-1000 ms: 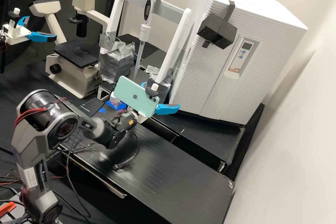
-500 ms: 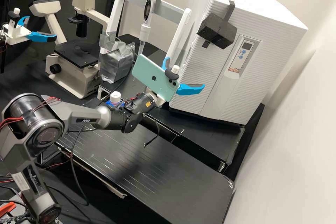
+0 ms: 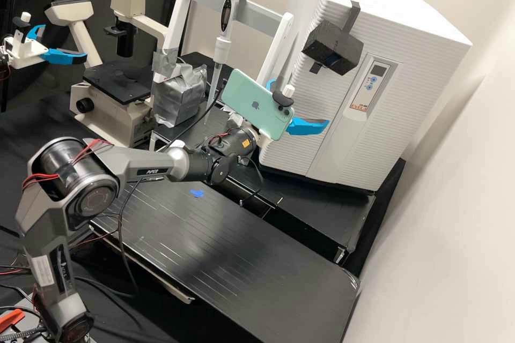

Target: Open the door

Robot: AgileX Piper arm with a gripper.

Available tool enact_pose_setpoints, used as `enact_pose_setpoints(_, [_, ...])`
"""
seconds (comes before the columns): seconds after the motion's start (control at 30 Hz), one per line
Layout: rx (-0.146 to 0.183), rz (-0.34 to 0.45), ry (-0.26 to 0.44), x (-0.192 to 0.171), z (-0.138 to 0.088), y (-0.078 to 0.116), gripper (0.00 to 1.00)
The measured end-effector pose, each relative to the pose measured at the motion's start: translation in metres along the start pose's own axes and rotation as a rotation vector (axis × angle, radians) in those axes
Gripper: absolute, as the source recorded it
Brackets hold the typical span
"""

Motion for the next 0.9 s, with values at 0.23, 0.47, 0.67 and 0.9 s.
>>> enact_pose_setpoints(0.23, [-0.002,0.004,-0.004,0.0016,0.0012,0.0017,0.00])
enact_pose_setpoints(0.47, [-0.002,0.003,-0.010,0.0016,0.0021,0.0021,0.00])
enact_pose_setpoints(0.67, [-0.003,0.004,-0.012,0.0031,0.0002,0.0039,0.00])
enact_pose_setpoints(0.9, [-0.003,0.004,-0.011,0.0032,0.0000,0.0041,0.00])
